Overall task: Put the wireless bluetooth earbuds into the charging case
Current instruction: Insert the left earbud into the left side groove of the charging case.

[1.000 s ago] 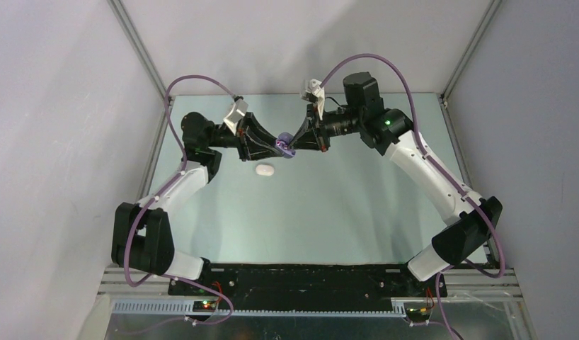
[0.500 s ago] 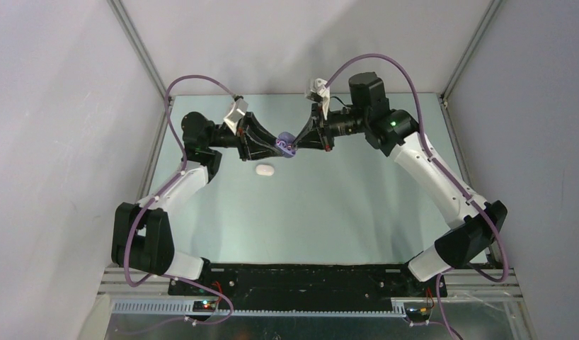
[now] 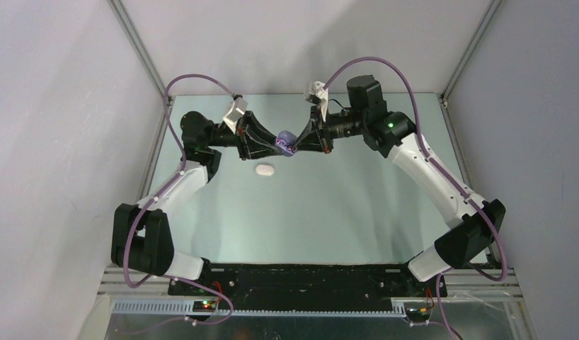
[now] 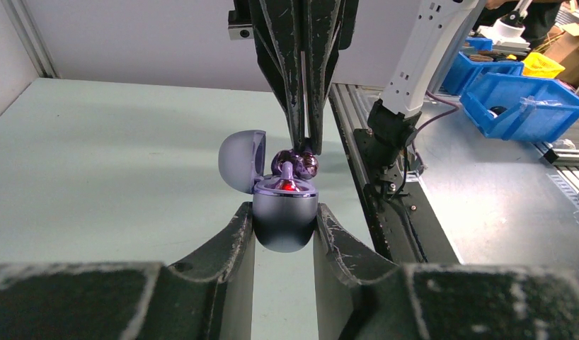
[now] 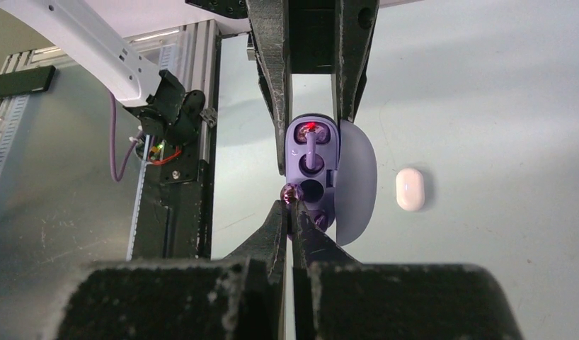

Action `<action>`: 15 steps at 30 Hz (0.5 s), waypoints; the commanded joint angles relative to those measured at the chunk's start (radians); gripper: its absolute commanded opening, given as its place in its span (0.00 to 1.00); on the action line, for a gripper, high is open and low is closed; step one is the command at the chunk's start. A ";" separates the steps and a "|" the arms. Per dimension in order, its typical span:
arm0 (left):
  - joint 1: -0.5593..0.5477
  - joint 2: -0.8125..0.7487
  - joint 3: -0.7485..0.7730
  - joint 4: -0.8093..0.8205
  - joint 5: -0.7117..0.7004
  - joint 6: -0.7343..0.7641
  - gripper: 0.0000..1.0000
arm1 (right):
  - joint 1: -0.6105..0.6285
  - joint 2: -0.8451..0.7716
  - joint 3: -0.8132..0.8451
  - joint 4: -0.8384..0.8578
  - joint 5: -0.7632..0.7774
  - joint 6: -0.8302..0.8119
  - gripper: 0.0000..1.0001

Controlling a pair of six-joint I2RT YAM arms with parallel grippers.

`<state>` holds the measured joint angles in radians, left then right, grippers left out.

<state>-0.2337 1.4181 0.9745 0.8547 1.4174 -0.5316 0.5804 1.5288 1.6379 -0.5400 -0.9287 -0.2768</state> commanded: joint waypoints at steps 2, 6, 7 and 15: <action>-0.005 -0.036 0.046 0.018 -0.013 0.011 0.00 | 0.003 0.017 0.006 0.090 0.012 0.079 0.00; -0.004 -0.035 0.047 0.020 -0.013 0.011 0.00 | 0.004 0.036 0.026 0.118 0.023 0.110 0.00; -0.005 -0.034 0.046 0.021 -0.014 0.011 0.00 | 0.005 0.039 0.029 0.118 0.025 0.111 0.00; -0.002 -0.030 0.050 0.022 -0.019 0.010 0.00 | 0.002 0.047 0.031 0.064 0.034 0.051 0.00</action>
<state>-0.2283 1.4181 0.9749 0.8501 1.4174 -0.5312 0.5800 1.5600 1.6413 -0.4698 -0.9211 -0.1951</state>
